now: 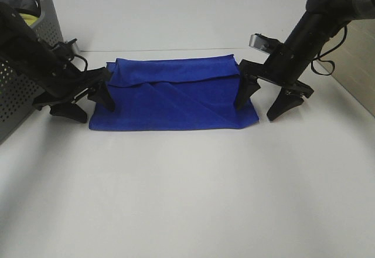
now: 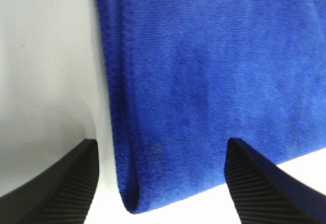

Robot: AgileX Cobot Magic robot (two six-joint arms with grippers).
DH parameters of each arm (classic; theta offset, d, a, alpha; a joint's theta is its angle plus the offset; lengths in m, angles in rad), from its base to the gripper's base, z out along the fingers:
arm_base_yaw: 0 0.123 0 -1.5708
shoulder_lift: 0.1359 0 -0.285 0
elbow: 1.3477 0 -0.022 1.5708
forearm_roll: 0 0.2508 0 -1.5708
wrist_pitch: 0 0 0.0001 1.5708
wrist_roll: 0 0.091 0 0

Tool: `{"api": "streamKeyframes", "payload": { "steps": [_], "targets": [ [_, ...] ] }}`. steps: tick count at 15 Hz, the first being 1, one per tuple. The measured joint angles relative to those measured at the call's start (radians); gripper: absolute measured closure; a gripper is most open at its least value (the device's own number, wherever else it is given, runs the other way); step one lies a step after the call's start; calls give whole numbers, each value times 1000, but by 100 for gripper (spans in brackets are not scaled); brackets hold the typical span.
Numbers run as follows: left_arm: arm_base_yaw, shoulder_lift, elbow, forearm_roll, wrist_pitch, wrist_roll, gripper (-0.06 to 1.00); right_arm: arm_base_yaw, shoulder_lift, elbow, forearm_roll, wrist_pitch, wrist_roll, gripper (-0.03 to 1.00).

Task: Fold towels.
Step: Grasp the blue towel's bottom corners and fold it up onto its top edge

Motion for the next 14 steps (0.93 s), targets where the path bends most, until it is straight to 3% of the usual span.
{"api": "streamKeyframes", "payload": {
  "steps": [7, 11, 12, 14],
  "targets": [
    [-33, 1, 8, -21, -101, -21, 28, 0, -1, 23, 22, -133, -1, 16],
    [-91, 1, 8, -25, -173, -67, 28, 0, 10, 26, 99, -136, -7, 26],
    [-91, 1, 8, -25, -180, -81, 31, 0, 13, 26, 106, -136, -7, 30],
    [-91, 1, 8, -25, -188, -96, 47, 4, 21, 26, 114, -136, -7, 42]
  ]
}}
